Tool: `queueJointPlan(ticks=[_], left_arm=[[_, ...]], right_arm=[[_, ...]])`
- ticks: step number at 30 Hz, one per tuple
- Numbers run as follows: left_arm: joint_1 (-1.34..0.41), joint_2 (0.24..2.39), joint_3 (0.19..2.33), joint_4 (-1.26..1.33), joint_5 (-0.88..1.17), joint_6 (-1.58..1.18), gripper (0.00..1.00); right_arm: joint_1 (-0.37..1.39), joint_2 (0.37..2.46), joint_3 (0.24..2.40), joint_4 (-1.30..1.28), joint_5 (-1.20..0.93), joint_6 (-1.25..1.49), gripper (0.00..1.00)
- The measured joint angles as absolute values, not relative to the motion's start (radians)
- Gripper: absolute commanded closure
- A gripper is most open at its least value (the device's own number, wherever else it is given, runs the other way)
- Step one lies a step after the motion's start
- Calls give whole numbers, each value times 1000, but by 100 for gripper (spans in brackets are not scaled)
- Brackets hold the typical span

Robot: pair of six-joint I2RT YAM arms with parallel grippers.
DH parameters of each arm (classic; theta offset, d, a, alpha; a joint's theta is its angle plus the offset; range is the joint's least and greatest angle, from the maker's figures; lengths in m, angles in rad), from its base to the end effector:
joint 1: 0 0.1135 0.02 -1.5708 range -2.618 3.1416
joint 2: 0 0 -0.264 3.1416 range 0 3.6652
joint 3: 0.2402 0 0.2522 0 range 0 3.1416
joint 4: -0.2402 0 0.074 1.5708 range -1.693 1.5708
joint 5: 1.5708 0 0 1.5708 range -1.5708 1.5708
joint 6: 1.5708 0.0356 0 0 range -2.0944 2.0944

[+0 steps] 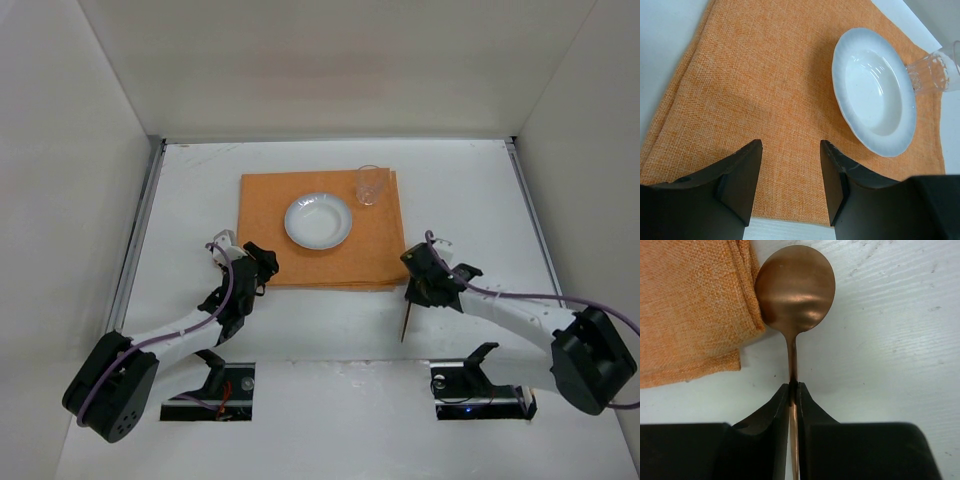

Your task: Set the dinner table for one person

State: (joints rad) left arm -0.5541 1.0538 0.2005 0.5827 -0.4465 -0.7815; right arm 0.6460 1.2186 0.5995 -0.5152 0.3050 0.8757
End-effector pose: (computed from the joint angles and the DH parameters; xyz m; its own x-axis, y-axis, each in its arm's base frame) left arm 0.1765 -0.0911 0.1695 -0.2464 -0.5946 -0.7653 -0.0744 0.7990 -0.5968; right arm 0.1732 0.1172 0.1702 -0.8266 0.2942 -0.4798 0.2529 0.9557 0.1504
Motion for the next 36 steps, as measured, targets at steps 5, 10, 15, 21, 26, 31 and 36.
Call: queueJointPlan(ticks=[5,10,15,21,26,31,36], left_arm=[[-554,1057,200,583,-445,-784,53],[-554,1059,200,580,-445,-784,53],[-554,1058,200,579,-445,-784,53],[-554,1053,200,577,-446,-783,53],[-557,1036,200,574,-456,-783,53],[-561,1047,200,571,-460,-782,53],[-564,1053,200,567,-461,-782,53]], right_arm=[[642,1110,633,-601,332,855,90],[641,1102,757,-633,369,803,89],[644,1210,880,-549,366,702,89],[648,1518,1001,-376,292,569,89],[621,1653,1031,-322,229,511,89],[583,1694,1085,-294,200,485,89],[556,1721,1112,-257,173,477,89]])
